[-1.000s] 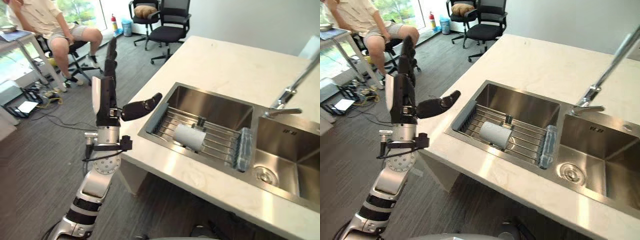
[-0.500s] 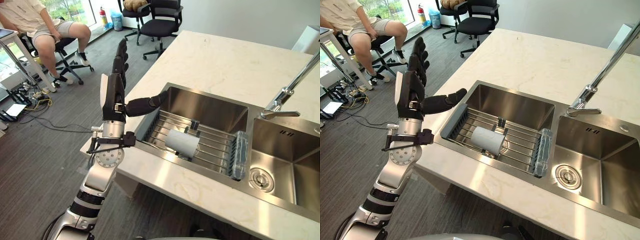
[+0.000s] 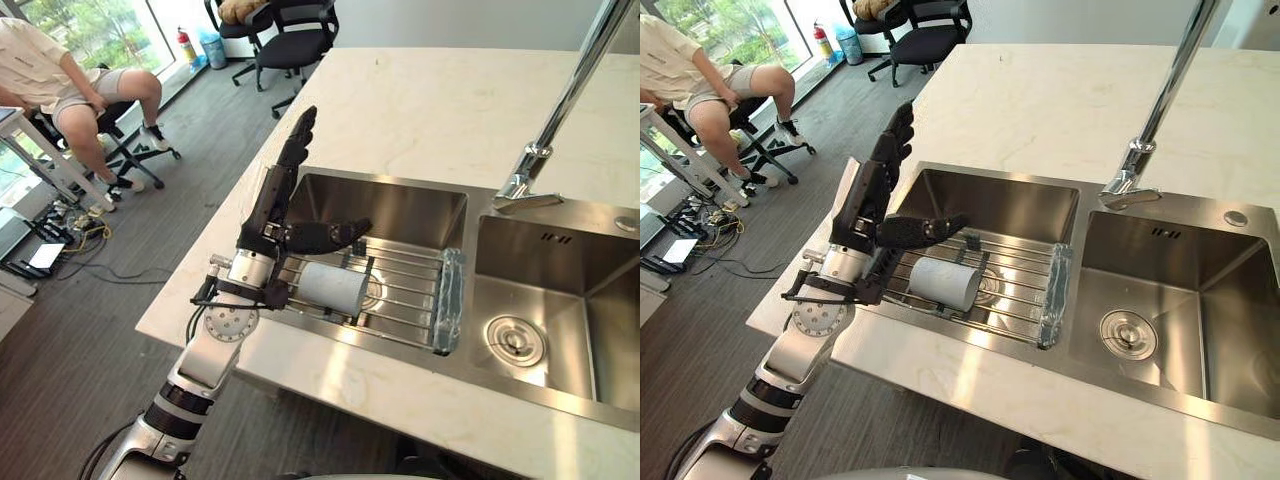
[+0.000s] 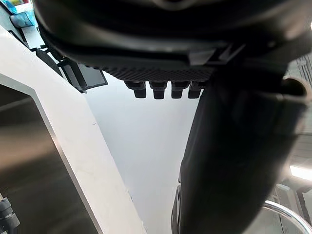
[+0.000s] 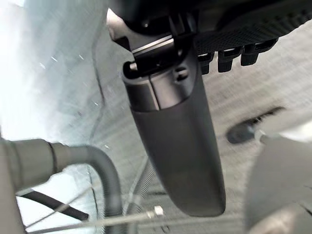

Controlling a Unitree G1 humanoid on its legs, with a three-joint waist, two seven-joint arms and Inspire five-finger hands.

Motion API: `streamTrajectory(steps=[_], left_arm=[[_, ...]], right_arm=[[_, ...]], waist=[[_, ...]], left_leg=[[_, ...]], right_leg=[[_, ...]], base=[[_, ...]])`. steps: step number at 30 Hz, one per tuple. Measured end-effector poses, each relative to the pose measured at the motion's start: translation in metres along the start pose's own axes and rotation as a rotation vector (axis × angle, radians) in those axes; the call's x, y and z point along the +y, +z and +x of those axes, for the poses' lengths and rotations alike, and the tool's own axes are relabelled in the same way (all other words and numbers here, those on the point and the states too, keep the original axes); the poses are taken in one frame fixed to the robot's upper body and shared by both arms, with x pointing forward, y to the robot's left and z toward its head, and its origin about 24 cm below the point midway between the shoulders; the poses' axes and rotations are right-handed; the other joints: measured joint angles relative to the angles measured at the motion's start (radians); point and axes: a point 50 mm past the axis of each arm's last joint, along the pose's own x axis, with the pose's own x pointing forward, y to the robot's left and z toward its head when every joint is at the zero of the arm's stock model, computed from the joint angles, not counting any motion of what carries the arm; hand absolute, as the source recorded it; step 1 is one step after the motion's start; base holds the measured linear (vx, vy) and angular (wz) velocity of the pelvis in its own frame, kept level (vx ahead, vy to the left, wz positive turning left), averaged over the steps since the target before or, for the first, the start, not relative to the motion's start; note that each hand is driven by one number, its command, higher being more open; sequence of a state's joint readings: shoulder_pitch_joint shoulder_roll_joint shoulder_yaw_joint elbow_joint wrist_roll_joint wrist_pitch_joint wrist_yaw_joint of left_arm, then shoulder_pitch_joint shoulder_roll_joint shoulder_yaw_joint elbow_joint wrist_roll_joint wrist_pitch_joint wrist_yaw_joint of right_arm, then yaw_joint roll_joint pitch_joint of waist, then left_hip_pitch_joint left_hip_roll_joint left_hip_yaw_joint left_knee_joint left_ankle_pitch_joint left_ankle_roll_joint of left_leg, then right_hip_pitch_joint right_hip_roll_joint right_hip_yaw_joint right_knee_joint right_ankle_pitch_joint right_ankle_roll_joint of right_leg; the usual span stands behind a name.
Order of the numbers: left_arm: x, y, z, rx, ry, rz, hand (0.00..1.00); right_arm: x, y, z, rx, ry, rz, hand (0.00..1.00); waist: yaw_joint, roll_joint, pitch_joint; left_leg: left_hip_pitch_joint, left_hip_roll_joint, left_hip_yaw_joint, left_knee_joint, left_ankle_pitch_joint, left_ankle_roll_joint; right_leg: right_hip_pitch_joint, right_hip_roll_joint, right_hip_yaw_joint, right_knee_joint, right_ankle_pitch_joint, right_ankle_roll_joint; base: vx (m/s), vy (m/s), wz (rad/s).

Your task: Walk over to the sink, pick up the cup, carry it to the dishwasher, place the cup inside the dishwasher, then close the dishwasher door

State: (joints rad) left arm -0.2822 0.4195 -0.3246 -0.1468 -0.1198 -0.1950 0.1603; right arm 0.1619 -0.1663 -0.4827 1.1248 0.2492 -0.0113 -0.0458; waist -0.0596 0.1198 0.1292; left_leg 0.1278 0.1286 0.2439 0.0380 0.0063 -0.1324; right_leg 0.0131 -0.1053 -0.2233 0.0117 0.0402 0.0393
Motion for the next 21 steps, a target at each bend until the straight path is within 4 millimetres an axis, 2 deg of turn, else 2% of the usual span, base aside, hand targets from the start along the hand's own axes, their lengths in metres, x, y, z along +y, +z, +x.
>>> streamTrajectory(steps=[4, 5, 7, 9, 13, 17, 21], left_arm=[[0.005, -0.005, -0.003, 0.048, -0.02, -0.008, 1.0], [0.004, -0.009, -0.006, 0.075, -0.032, -0.008, 1.0], [0.001, -0.019, -0.015, 0.148, -0.063, -0.007, 1.0], [-0.006, -0.034, -0.03, 0.259, -0.125, 0.004, 1.0], [-0.012, -0.052, -0.046, 0.383, -0.218, 0.041, 1.0], [-0.014, -0.055, -0.051, 0.403, -0.276, 0.115, 1.0], [-0.006, -0.056, -0.052, 0.401, -0.294, 0.218, 1.0]], right_arm=[[0.005, 0.001, 0.0, -0.016, -0.021, -0.066, 1.0], [0.008, 0.001, 0.0, -0.017, -0.022, -0.075, 1.0], [0.013, -0.003, -0.001, -0.011, -0.014, -0.09, 1.0], [0.015, -0.009, -0.003, -0.004, -0.008, -0.113, 1.0], [0.018, -0.014, -0.003, 0.023, 0.0, -0.107, 1.0], [0.019, -0.013, -0.003, 0.032, 0.008, -0.098, 1.0], [0.02, -0.01, -0.003, 0.031, 0.027, -0.069, 1.0]], waist=[[-0.007, 0.001, -0.001], [-0.007, 0.003, 0.001], [-0.008, -0.016, 0.01], [-0.007, -0.027, 0.011], [-0.008, -0.024, 0.01], [-0.008, -0.022, 0.009], [-0.008, -0.012, 0.002]], left_leg=[[0.006, 0.006, 0.004, -0.037, -0.026, 0.028], [0.002, 0.017, 0.007, -0.038, -0.056, 0.033], [0.004, 0.019, 0.014, -0.028, -0.074, 0.032], [-0.001, 0.006, 0.017, -0.019, -0.088, 0.036], [-0.017, 0.002, 0.019, -0.017, -0.088, 0.036], [-0.017, 0.011, 0.019, -0.022, -0.078, 0.029], [-0.013, 0.009, 0.015, -0.029, -0.077, 0.03]], right_leg=[[0.013, 0.021, 0.0, -0.073, 0.059, 0.005], [0.015, 0.035, 0.002, -0.098, 0.082, 0.007], [0.019, 0.036, 0.007, -0.104, 0.093, 0.008], [0.016, 0.02, 0.011, -0.104, 0.091, 0.015], [-0.002, 0.015, 0.012, -0.104, 0.092, 0.02], [-0.006, 0.023, 0.009, -0.104, 0.099, 0.018], [-0.005, 0.024, -0.001, -0.101, 0.099, 0.02]], base=[[-0.1, 0.034, -0.06], [-0.1, 0.039, -0.07], [-0.14, 0.052, -0.09], [-0.15, 0.058, -0.05], [-0.05, 0.016, -0.05], [0.04, -0.011, 0.0], [0.07, 0.005, 0.01]])
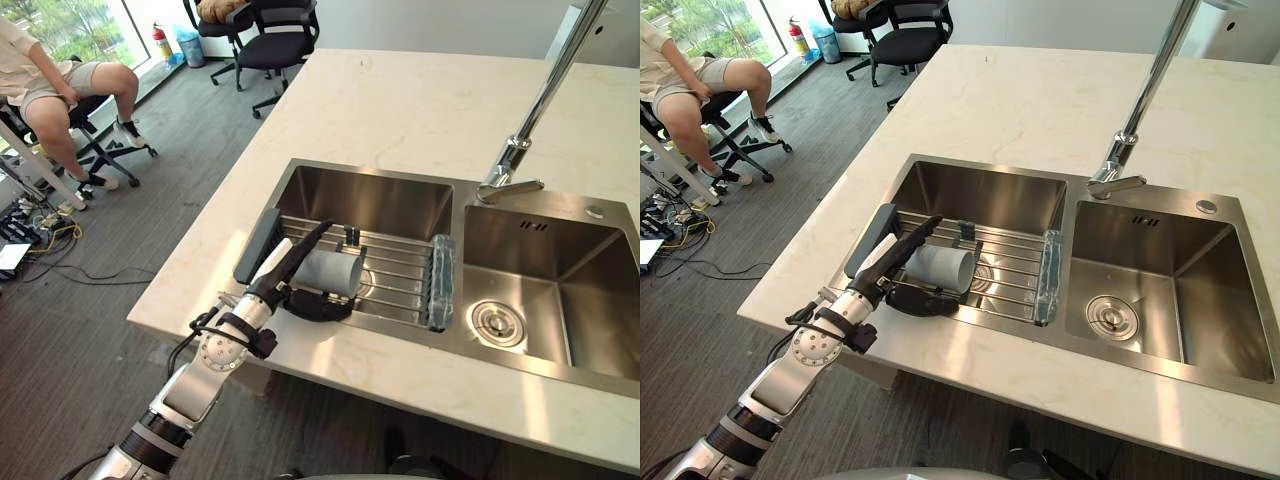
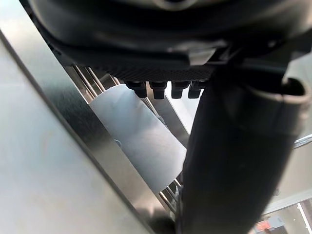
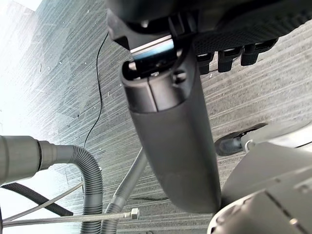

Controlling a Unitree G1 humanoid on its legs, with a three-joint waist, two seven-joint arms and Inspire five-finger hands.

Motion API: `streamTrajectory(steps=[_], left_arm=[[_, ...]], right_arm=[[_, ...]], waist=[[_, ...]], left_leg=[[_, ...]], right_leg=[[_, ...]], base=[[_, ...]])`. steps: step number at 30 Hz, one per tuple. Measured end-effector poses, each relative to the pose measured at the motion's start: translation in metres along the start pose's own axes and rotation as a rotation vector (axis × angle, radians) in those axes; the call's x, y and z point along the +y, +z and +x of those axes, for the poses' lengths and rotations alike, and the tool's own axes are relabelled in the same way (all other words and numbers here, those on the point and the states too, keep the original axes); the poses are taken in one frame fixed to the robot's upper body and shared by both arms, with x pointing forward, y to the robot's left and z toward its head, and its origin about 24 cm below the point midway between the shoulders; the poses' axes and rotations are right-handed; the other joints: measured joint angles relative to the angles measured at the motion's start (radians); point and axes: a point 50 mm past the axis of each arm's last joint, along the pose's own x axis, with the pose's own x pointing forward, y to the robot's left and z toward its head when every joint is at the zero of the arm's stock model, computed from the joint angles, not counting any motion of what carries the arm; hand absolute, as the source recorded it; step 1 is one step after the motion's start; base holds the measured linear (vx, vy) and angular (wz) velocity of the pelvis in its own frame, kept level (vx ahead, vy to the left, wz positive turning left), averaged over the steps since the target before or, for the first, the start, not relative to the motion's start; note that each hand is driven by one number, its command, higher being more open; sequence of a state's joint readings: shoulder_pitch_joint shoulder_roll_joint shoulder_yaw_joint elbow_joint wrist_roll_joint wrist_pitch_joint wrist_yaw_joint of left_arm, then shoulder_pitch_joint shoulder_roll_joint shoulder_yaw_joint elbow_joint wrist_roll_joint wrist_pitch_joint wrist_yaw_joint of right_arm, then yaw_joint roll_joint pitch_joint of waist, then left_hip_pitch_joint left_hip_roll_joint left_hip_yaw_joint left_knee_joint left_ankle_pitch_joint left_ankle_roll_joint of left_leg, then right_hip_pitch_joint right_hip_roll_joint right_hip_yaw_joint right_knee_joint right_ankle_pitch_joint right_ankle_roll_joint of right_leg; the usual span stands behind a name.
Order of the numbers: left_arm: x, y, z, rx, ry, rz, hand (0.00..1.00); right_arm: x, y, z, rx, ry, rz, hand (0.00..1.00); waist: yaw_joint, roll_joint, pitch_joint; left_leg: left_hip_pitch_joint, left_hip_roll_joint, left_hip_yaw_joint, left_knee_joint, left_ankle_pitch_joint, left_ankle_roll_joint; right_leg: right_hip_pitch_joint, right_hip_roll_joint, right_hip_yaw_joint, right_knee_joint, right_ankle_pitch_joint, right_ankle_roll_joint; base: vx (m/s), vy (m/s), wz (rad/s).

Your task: Walk over to the sink, pick up the cup, carry it to the dishwasher, place the cup inside the dishwasher, then close the dishwasher door

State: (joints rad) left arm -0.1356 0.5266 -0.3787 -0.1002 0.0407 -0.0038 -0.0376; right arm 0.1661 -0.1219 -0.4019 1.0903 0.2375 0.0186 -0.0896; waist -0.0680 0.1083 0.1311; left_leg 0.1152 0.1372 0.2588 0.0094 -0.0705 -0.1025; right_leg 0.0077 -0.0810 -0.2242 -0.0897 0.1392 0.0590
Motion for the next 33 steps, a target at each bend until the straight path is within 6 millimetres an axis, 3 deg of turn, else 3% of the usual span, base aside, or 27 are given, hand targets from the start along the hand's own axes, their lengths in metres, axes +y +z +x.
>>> streamTrajectory(steps=[12, 19, 33], left_arm=[[0.018, 0.0, -0.005, -0.049, 0.175, 0.234, 1.0], [0.017, 0.0, -0.005, -0.056, 0.158, 0.303, 1.0], [0.027, -0.011, 0.001, 0.005, 0.162, 0.35, 1.0]], right_arm=[[0.002, -0.003, 0.0, 0.037, 0.028, 0.078, 1.0], [0.003, -0.008, -0.001, 0.084, 0.055, 0.183, 1.0], [0.001, -0.008, -0.001, 0.084, 0.07, 0.192, 1.0]], waist=[[0.006, 0.001, 0.0], [0.0, 0.002, -0.001], [-0.006, 0.012, -0.008]], left_leg=[[-0.002, -0.017, -0.012, 0.006, 0.0, 0.011], [-0.004, -0.013, -0.006, 0.001, 0.003, 0.012], [-0.001, -0.015, 0.001, 0.006, 0.0, 0.013]], right_leg=[[0.006, -0.018, -0.008, -0.003, 0.004, 0.014], [-0.003, -0.013, -0.002, -0.003, 0.007, 0.009], [-0.003, -0.012, 0.005, -0.003, 0.007, 0.01]], base=[[-0.06, 0.0, 0.02], [0.0, -0.002, -0.02], [0.0, 0.0, 0.0]])
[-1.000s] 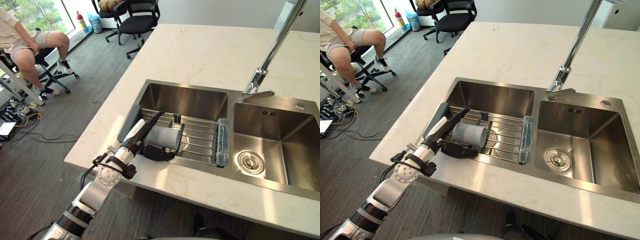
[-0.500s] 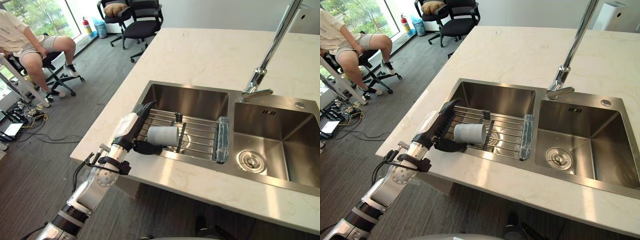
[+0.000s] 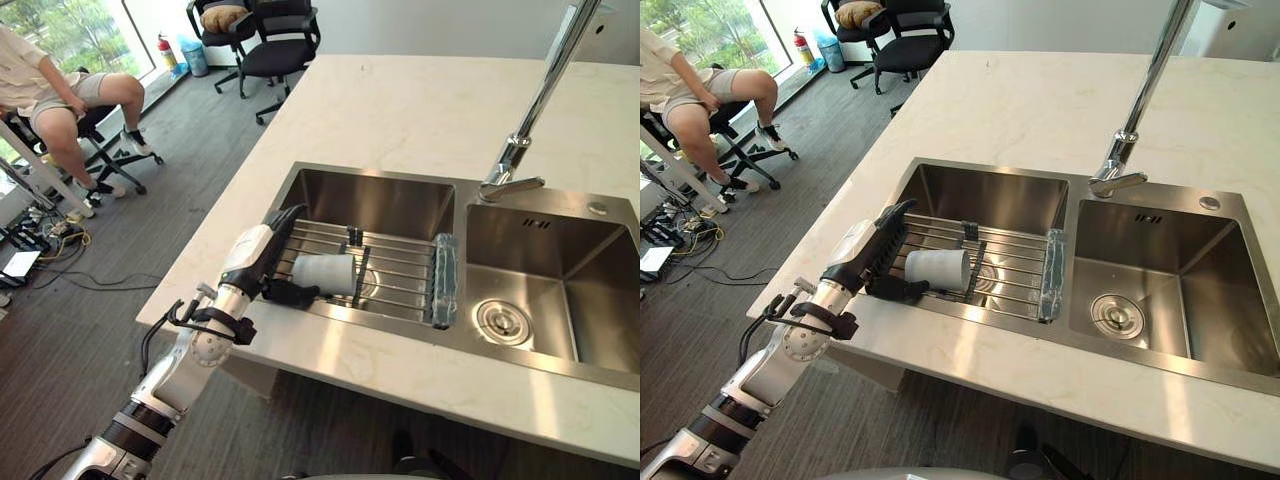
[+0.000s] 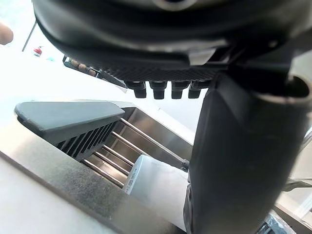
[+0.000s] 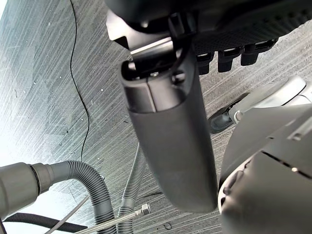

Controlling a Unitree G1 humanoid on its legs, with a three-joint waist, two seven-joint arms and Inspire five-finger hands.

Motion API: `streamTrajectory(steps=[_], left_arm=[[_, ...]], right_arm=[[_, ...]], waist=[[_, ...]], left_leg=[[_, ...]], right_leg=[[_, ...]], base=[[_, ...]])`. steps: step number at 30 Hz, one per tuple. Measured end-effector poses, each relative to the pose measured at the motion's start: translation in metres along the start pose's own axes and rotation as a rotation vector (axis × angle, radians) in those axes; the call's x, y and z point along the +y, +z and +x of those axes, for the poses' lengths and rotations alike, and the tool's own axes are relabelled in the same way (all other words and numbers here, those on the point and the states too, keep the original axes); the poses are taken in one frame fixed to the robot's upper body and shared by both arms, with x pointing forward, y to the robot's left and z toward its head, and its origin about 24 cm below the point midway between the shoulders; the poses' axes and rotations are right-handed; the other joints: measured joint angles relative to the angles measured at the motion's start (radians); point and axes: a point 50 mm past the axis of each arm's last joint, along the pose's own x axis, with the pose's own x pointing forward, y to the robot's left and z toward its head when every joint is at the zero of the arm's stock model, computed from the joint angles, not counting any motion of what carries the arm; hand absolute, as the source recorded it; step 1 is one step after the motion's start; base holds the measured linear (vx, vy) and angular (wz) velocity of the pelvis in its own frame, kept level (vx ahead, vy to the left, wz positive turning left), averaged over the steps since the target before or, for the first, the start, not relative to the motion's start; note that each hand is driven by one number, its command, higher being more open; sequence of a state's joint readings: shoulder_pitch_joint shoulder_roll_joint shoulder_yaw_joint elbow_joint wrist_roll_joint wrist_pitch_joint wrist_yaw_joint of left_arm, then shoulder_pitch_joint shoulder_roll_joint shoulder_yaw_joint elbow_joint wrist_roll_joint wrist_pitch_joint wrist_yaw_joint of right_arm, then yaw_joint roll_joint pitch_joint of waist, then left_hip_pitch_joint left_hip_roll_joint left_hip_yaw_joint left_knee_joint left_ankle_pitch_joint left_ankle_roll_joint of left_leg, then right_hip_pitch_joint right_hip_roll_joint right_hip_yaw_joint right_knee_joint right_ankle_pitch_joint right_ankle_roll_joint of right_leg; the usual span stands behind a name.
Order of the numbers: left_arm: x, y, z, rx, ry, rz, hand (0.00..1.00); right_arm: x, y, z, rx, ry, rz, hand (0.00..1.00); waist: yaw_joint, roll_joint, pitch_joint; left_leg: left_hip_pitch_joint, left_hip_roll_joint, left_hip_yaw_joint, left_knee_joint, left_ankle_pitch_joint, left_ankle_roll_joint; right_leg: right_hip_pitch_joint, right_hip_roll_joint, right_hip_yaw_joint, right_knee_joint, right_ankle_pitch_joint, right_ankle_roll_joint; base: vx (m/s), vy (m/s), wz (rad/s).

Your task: Walk over to the sink, pick up the cup, carry it to the dishwasher, place the cup inside the dishwasher, then close the dishwasher door

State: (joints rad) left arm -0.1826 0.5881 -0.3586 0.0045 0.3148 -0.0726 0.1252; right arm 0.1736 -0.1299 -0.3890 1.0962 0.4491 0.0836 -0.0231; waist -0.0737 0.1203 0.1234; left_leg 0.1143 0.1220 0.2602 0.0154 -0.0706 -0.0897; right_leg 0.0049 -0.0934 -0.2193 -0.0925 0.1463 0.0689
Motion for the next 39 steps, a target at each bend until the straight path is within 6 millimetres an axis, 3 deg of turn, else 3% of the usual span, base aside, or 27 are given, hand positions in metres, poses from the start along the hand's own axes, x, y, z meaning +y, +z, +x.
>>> streamTrajectory(steps=[10, 13, 22, 30, 39], left_arm=[[0.006, 0.001, 0.017, -0.067, -0.212, 0.035, 1.0], [0.006, 0.0, 0.021, -0.065, -0.254, 0.052, 1.0], [0.013, -0.002, 0.034, -0.044, -0.37, 0.104, 1.0], [0.018, -0.009, 0.04, 0.061, -0.557, 0.107, 1.0], [0.027, -0.01, 0.047, 0.147, -0.632, 0.112, 1.0]], right_arm=[[-0.002, 0.001, 0.0, 0.006, -0.001, 0.017, 1.0], [-0.002, 0.002, 0.0, 0.003, 0.003, 0.017, 1.0], [-0.01, 0.004, 0.0, 0.003, -0.011, 0.029, 1.0], [-0.013, 0.005, -0.001, 0.0, -0.018, 0.027, 1.0], [-0.014, 0.005, -0.001, -0.003, -0.018, 0.026, 1.0]], waist=[[-0.003, 0.008, 0.001], [-0.026, 0.016, 0.0], [-0.054, 0.039, 0.006], [-0.078, 0.059, 0.018], [-0.084, 0.062, 0.024]], left_leg=[[0.007, 0.002, 0.026, 0.0, -0.008, -0.004], [0.01, 0.0, 0.031, 0.0, -0.012, -0.005], [0.021, 0.004, 0.056, 0.0, -0.019, -0.007], [0.025, 0.009, 0.083, -0.001, -0.026, -0.015], [0.029, 0.012, 0.084, 0.001, -0.027, -0.016]], right_leg=[[-0.007, 0.003, 0.022, 0.0, 0.0, 0.0], [-0.008, 0.003, 0.027, 0.0, 0.001, 0.001], [-0.011, 0.008, 0.052, 0.0, 0.001, 0.002], [-0.022, 0.016, 0.075, 0.0, 0.002, 0.002], [-0.02, 0.018, 0.077, 0.0, 0.001, 0.002]], base=[[0.0, 0.001, -0.06], [0.0, 0.002, -0.07], [-0.02, -0.011, -0.09], [-0.02, -0.015, -0.09], [-0.04, -0.02, -0.01]])
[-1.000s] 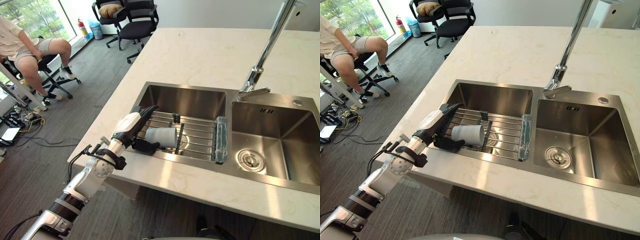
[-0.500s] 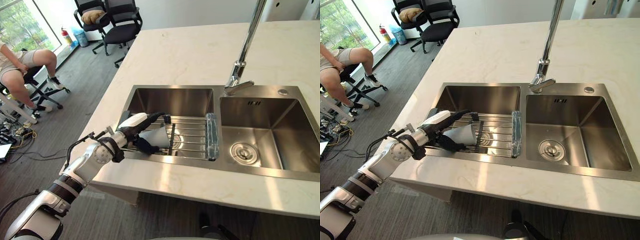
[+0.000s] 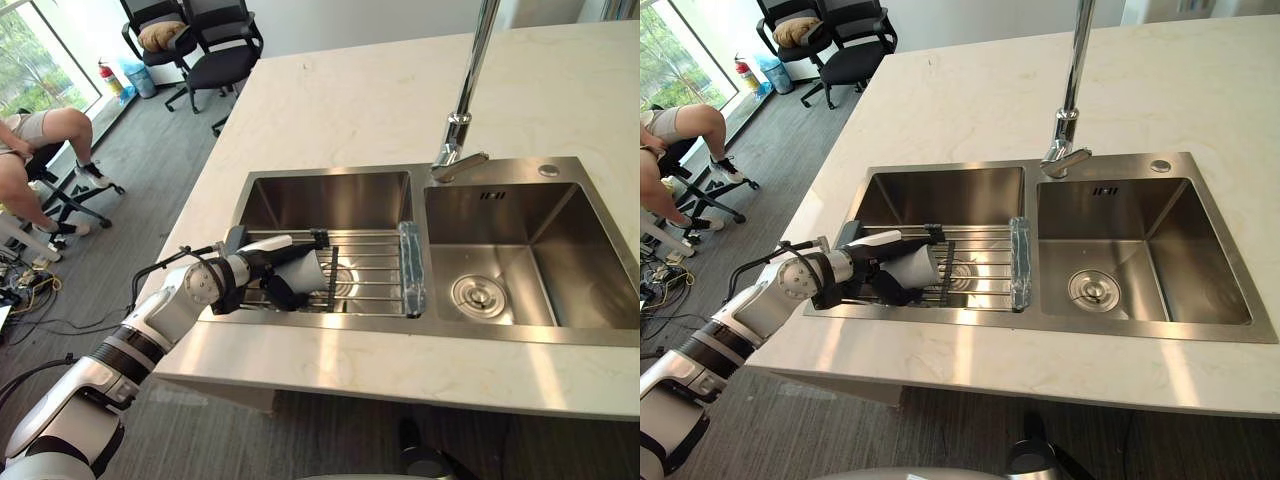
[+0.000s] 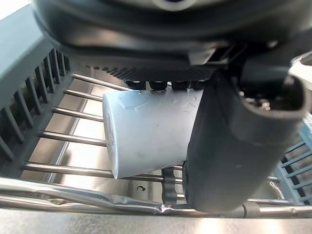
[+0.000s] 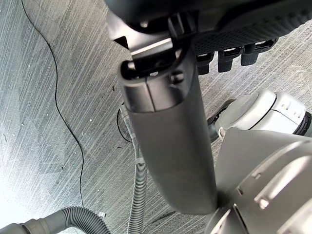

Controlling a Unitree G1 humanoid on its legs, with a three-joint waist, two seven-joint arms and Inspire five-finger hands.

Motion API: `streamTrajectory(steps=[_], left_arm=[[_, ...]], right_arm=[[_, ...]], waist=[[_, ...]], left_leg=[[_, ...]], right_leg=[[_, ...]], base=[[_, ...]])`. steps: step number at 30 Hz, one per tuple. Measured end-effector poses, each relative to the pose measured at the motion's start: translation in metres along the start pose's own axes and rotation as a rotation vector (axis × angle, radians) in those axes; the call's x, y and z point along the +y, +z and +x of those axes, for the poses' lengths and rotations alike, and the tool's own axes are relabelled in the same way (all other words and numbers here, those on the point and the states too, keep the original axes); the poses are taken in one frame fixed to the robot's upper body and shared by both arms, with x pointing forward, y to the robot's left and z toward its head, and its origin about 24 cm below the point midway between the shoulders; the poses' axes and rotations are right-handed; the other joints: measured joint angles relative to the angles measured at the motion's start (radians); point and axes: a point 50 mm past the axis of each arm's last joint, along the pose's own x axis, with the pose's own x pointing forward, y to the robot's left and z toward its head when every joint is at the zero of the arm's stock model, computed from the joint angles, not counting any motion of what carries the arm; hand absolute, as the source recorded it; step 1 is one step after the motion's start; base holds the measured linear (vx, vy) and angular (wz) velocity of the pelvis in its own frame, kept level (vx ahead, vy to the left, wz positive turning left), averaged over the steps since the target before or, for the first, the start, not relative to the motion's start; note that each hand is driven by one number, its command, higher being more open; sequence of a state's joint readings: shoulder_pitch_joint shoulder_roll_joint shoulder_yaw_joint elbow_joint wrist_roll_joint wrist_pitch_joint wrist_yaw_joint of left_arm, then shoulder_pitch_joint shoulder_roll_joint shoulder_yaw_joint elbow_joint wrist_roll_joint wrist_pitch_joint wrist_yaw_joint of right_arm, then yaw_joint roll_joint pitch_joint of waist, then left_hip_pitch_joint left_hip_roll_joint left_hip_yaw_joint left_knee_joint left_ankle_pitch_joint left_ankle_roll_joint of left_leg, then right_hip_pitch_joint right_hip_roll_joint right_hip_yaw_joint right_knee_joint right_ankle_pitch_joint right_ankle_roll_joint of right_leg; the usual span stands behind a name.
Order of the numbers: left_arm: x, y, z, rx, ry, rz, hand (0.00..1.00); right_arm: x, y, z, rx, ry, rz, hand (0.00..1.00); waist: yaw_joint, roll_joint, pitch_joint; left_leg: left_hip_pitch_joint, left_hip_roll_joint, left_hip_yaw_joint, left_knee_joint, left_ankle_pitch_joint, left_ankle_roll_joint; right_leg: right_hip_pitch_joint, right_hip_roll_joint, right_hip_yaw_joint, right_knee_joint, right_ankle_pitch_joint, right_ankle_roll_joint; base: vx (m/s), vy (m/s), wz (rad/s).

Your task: Walk over to the sink, pick up the cup, carry it to the dishwasher, place the cup inside the dishwasher, then close the dishwasher door

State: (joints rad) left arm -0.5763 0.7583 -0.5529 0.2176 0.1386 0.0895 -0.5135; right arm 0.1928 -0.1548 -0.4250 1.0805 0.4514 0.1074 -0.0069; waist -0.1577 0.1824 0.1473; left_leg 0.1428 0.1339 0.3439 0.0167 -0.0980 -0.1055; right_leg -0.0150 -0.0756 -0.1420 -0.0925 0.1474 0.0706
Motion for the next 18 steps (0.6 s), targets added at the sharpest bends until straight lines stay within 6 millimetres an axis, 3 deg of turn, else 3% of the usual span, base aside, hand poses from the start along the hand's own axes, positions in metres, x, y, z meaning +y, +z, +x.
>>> streamTrajectory(steps=[7, 8, 18], left_arm=[[0.0081, -0.0029, 0.0, 0.028, -0.015, -0.001, 1.0], [0.009, -0.0038, -0.0001, 0.037, -0.018, 0.007, 0.0], [0.0038, -0.0092, 0.0056, 0.018, 0.119, 0.049, 0.0]], right_arm=[[0.0008, 0.0023, 0.0, -0.009, 0.003, -0.003, 1.0], [0.0007, 0.0026, 0.0, -0.01, 0.003, -0.003, 1.0], [0.0027, 0.002, 0.0, -0.007, 0.015, -0.002, 1.0]], waist=[[-0.002, 0.0, 0.018], [-0.002, 0.001, 0.02], [-0.005, -0.002, 0.025]], left_leg=[[0.003, 0.006, -0.001, 0.0, -0.001, -0.001], [0.002, 0.006, -0.001, 0.0, -0.001, -0.001], [-0.003, 0.005, -0.01, 0.0, 0.0, -0.001]], right_leg=[[0.001, 0.002, -0.003, 0.0, -0.002, -0.002], [0.003, 0.002, -0.003, 0.0, -0.002, -0.002], [0.004, -0.001, -0.015, 0.0, -0.002, -0.001]], base=[[-0.02, -0.011, 0.0], [0.0, 0.0, 0.0], [-0.01, -0.005, 0.02]])
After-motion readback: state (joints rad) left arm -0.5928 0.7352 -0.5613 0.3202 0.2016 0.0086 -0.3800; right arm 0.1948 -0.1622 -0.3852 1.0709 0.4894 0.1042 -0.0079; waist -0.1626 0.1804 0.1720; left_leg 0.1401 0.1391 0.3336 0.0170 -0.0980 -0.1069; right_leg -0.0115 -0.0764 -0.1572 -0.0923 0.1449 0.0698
